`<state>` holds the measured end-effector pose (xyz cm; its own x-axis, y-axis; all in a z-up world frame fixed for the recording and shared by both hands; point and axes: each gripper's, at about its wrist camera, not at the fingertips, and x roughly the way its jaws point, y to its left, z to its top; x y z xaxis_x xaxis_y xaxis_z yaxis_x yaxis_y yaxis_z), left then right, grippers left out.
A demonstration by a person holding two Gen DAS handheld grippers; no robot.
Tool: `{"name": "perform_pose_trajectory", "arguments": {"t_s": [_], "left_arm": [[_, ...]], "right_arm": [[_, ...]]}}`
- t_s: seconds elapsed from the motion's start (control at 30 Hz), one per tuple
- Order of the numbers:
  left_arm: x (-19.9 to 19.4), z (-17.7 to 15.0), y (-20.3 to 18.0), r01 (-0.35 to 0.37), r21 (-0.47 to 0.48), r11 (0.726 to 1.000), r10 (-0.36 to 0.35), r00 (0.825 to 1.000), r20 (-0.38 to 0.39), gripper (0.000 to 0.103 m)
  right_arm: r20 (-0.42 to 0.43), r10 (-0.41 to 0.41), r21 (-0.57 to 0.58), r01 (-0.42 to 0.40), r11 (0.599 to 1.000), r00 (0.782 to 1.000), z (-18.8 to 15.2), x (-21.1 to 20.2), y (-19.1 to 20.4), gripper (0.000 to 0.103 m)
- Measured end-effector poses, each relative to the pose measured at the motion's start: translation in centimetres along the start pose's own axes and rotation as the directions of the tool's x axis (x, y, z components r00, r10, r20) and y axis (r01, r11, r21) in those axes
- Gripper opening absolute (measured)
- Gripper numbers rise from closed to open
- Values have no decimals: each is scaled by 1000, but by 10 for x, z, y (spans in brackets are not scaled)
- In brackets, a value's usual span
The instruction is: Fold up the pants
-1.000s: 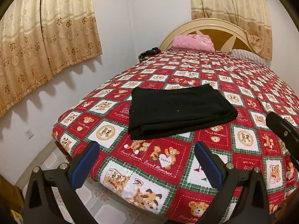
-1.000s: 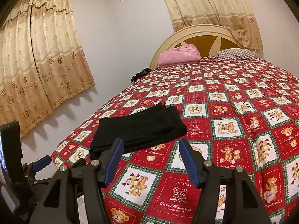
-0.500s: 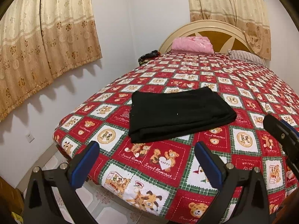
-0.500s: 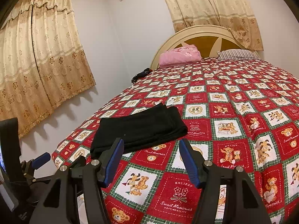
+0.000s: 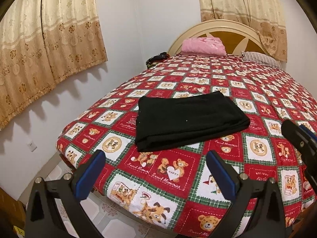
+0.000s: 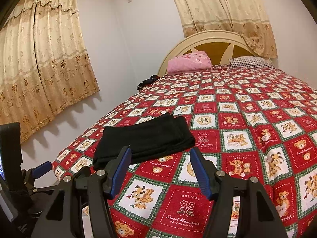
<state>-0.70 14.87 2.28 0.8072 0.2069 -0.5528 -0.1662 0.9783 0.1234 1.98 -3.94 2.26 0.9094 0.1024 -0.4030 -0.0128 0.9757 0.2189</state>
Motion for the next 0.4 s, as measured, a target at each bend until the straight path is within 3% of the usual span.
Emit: {"name": "perform_pose_trajectory", "arguments": {"t_s": [0.03, 0.2, 0.4], "left_arm": [[0, 0, 0, 8, -1, 1000, -8, 1000, -3, 103], [5, -2, 1, 97, -33, 995, -99, 994, -39, 103], [5, -2, -2, 90, -24, 996, -91, 995, -43, 103]], "right_arm": [[3, -1, -3, 1, 1000, 1000, -1, -1, 0, 64], [3, -4, -7, 4, 1000, 1000, -3, 1, -1, 64], [-14, -13, -1, 13, 1000, 1000, -5, 5, -3, 64]]}}
